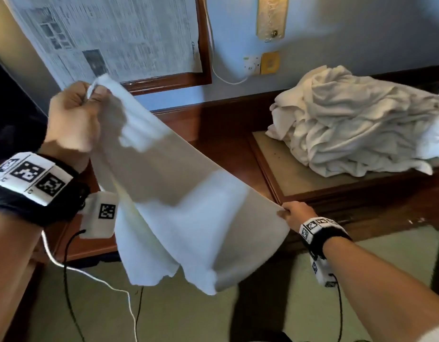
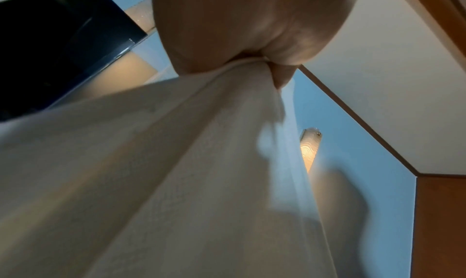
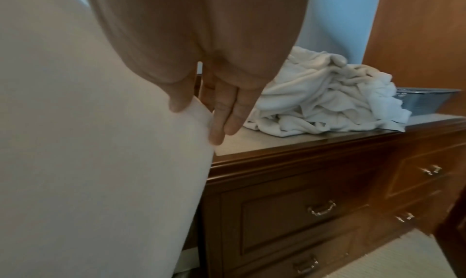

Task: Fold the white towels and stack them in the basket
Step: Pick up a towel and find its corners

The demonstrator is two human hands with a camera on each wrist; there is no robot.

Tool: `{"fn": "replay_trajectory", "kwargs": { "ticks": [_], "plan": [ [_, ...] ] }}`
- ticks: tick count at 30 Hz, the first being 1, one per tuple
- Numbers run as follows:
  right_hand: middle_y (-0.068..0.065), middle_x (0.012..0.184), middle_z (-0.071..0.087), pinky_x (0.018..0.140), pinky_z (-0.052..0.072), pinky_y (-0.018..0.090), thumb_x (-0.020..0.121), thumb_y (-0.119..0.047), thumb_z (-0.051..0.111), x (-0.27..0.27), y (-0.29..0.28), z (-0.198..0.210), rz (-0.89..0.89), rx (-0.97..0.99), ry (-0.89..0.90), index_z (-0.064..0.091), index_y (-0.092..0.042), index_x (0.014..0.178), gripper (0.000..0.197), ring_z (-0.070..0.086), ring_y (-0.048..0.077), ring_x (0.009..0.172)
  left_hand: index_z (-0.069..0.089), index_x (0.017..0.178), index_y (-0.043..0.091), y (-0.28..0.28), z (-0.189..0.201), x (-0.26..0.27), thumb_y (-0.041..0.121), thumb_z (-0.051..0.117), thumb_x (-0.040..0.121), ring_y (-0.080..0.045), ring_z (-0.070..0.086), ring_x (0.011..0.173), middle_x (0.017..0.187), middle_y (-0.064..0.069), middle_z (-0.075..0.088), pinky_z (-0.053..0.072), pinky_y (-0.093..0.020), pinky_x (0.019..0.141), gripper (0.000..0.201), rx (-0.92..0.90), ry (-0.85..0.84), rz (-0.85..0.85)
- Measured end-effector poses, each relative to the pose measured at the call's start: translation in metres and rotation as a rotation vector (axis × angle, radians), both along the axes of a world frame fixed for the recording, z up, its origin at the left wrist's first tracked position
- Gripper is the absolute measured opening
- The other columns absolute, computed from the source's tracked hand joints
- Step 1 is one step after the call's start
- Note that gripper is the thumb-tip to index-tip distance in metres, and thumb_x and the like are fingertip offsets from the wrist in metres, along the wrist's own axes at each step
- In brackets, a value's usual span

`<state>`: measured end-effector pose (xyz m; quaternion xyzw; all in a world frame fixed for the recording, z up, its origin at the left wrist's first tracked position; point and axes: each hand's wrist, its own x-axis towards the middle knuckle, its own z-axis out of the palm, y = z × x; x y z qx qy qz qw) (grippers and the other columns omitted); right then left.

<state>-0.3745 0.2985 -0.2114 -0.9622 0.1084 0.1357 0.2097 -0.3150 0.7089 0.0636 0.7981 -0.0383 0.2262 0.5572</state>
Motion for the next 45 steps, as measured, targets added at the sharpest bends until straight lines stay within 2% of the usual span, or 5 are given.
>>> {"fn": "replay_trajectory", "kwargs": {
  "ticks": [7, 17, 23, 30, 45],
  "plan": [
    [0.007, 0.123, 0.065, 0.087, 0.047, 0.030, 0.092, -0.015, 0.056, 0.013, -0.017, 0.014, -0.124, -0.082, 0.077, 0.068, -0.023, 0.112, 0.025, 0.061, 0.032, 0.113, 0.061, 0.081, 0.019, -0.028, -0.015, 0.010, 0.038, 0.062, 0.095, -0.022, 0.053, 0.062, 0.078, -0.013, 0.057, 0.045, -0.034, 0.060, 0.024, -0.008, 0.074, -0.079],
    [0.009, 0.116, 0.067, 0.092, 0.052, 0.028, 0.088, -0.012, 0.068, 0.084, 0.095, 0.180, 0.394, 0.993, -0.475, 0.063, -0.006, 0.122, 0.036, 0.065, 0.018, 0.105, 0.055, 0.076, 0.018, -0.124, -0.056, 0.012, 0.024, 0.058, 0.102, -0.008, 0.046, 0.062, 0.071, 0.003, 0.055, 0.040, -0.027, 0.059, 0.027, 0.258, 0.222, -0.322],
    [0.011, 0.078, 0.063, 0.066, 0.043, 0.029, 0.086, -0.014, 0.063, 0.096, 0.101, 0.209, 0.503, 0.821, -0.723, 0.068, 0.000, 0.090, 0.015, 0.052, 0.017, 0.069, 0.058, 0.086, 0.007, -0.139, -0.050, 0.008, 0.013, 0.057, 0.102, -0.017, 0.045, 0.072, 0.078, -0.011, 0.053, 0.037, -0.030, 0.064, 0.017, 0.146, 0.213, -0.323],
    [-0.007, 0.087, 0.067, 0.068, 0.044, 0.017, 0.095, 0.000, 0.057, 0.111, 0.105, 0.225, 0.440, 0.922, -0.645, 0.068, -0.008, 0.105, 0.017, 0.059, -0.003, 0.074, 0.063, 0.096, 0.001, -0.146, -0.037, 0.006, 0.023, 0.060, 0.100, -0.019, 0.054, 0.077, 0.085, -0.012, 0.062, 0.044, -0.037, 0.074, 0.022, -0.005, 0.116, -0.303],
    [-0.006, 0.099, 0.074, 0.088, 0.052, 0.023, 0.092, -0.001, 0.059, 0.120, 0.075, 0.299, 0.468, 0.758, -0.810, 0.073, -0.028, 0.093, 0.030, 0.068, 0.006, 0.097, 0.072, 0.092, 0.002, -0.159, -0.015, 0.019, 0.001, 0.059, 0.098, -0.021, 0.067, 0.070, 0.081, -0.009, 0.073, 0.057, -0.033, 0.066, 0.014, -0.290, 0.070, -0.361]
  ]
}}
